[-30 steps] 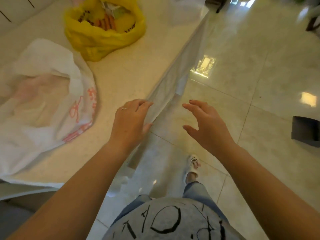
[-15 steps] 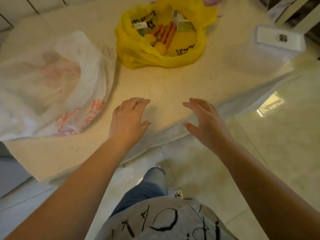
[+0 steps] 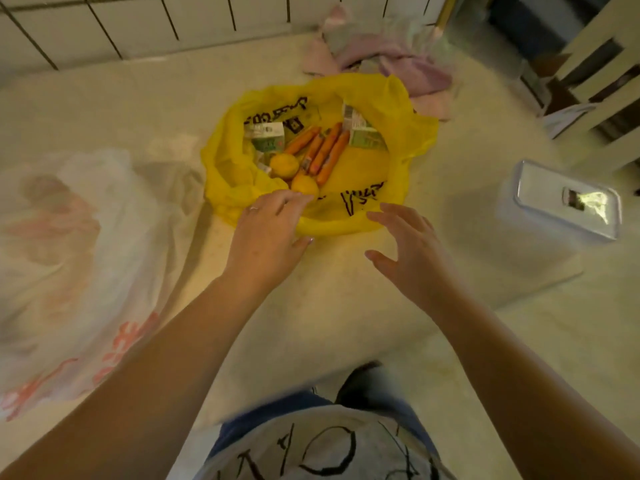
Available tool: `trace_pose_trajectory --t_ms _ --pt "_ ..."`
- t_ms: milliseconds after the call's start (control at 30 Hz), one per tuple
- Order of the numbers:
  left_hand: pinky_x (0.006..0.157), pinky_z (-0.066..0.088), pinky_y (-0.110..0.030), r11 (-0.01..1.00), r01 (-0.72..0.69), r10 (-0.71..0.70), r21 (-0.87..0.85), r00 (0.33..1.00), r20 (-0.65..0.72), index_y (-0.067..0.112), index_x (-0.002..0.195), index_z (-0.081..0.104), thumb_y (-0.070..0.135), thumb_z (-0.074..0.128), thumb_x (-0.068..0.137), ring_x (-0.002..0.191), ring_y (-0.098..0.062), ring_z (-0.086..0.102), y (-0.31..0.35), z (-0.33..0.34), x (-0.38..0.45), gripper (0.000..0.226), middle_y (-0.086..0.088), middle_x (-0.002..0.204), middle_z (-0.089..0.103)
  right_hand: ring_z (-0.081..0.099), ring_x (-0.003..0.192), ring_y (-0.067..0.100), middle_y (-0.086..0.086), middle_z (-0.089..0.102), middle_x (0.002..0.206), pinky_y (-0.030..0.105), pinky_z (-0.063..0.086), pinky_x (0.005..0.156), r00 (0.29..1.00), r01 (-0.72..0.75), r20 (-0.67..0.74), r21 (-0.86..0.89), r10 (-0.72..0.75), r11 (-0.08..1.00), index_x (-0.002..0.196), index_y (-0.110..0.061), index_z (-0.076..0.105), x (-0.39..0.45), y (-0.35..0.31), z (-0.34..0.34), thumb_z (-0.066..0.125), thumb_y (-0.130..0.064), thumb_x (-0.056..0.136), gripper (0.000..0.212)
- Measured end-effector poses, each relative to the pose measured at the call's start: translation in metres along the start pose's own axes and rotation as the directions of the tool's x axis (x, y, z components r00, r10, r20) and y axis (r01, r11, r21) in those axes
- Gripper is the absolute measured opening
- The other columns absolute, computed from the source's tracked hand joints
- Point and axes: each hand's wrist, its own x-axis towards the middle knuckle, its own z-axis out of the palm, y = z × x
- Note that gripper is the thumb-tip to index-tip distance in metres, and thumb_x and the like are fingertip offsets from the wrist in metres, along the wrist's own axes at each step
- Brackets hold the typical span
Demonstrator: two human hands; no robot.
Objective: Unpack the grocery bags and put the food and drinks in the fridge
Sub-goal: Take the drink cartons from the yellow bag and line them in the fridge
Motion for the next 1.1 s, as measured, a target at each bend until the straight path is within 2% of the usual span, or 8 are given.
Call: trace_pose_trajectory --t_ms 167,367,433,500,633,733,900,1100 --pt "0.087 0.046 -0.042 0.999 0.037 -0.038 -0.011 0.999 -0.031 0.018 0.127 0.053 0.027 0.076 0.072 0.112 -0.028 0.053 0.002 0.007 0.045 0.060 -0.004 0.121 0.056 0.044 0.125 0.026 0.005 0.046 0.138 0.035 0.036 0.100 0.998 0.030 0.052 0.024 -0.032 0.999 0.128 -0.018 0.054 0.062 0.031 -0.009 0.072 -0.019 0.078 0.054" --pt "0.089 0.046 -0.043 0.977 0.211 -0.213 -0.035 0.975 -0.067 0.014 0.124 0.056 0.019 0.077 0.070 0.110 -0.030 0.054 -0.004 0.018 0.090 0.058 -0.008 0.120 0.057 0.037 0.131 0.016 0.001 0.039 0.144 0.027 0.033 0.101 0.966 0.146 0.205 0.082 -0.160 0.986 0.137 -0.019 0.043 0.155 0.058 -0.017 0.067 -0.020 0.084 0.058" --pt "0.091 0.045 -0.043 0.962 0.271 -0.272 -0.025 0.961 -0.059 0.016 0.125 0.055 0.023 0.075 0.073 0.112 -0.030 0.053 -0.006 0.026 0.105 0.056 -0.007 0.122 0.056 0.035 0.133 0.017 0.002 0.039 0.144 0.034 0.034 0.107 0.924 0.211 0.306 0.090 -0.228 0.973 0.141 -0.021 0.038 0.186 0.066 -0.012 0.064 -0.021 0.086 0.060" --pt "0.093 0.045 -0.042 0.947 0.321 -0.321 -0.005 0.947 -0.027 0.018 0.128 0.052 0.025 0.073 0.076 0.116 -0.028 0.050 -0.009 0.033 0.120 0.056 -0.005 0.127 0.053 0.040 0.130 0.020 0.002 0.043 0.142 0.041 0.040 0.102 0.862 0.294 0.420 0.038 -0.282 0.955 0.143 -0.025 0.032 0.210 0.074 -0.007 0.059 -0.024 0.089 0.061" --pt "0.098 0.042 -0.044 0.914 0.404 -0.405 0.046 0.914 0.030 0.019 0.134 0.045 0.026 0.069 0.081 0.125 -0.027 0.044 -0.021 0.043 0.159 0.059 -0.005 0.136 0.047 0.052 0.120 0.022 -0.002 0.049 0.138 0.042 0.049 0.091 0.740 0.458 0.594 -0.102 -0.315 0.883 0.145 -0.031 0.024 0.243 0.103 -0.003 0.049 -0.026 0.094 0.057" --pt "0.100 0.041 -0.044 0.897 0.429 -0.438 0.109 0.896 0.075 0.018 0.138 0.041 0.022 0.065 0.084 0.129 -0.028 0.039 -0.041 0.052 0.183 0.059 -0.007 0.141 0.041 0.053 0.118 0.024 -0.003 0.053 0.135 0.040 0.049 0.088 0.708 0.524 0.645 -0.206 -0.288 0.827 0.145 -0.034 0.025 0.256 0.129 -0.008 0.044 -0.029 0.095 0.053" --pt "0.101 0.039 -0.052 0.871 0.394 -0.452 0.294 0.877 0.162 0.016 0.138 0.042 0.016 0.064 0.082 0.131 -0.034 0.037 -0.076 0.065 0.213 0.059 -0.011 0.145 0.038 0.052 0.117 0.028 0.003 0.053 0.134 0.036 0.047 0.087 0.739 0.554 0.621 -0.340 -0.261 0.760 0.141 -0.033 0.034 0.268 0.154 -0.023 0.041 -0.037 0.096 0.045" --pt "0.091 0.045 -0.049 0.823 0.384 -0.514 0.418 0.817 0.262 0.017 0.135 0.046 0.011 0.062 0.081 0.120 -0.039 0.046 -0.100 0.067 0.229 0.057 -0.015 0.133 0.048 0.058 0.106 0.025 0.000 0.060 0.120 0.034 0.047 0.073 0.820 0.468 0.535 -0.425 -0.202 0.774 0.132 -0.035 0.047 0.278 0.172 -0.033 0.037 -0.042 0.097 0.037"
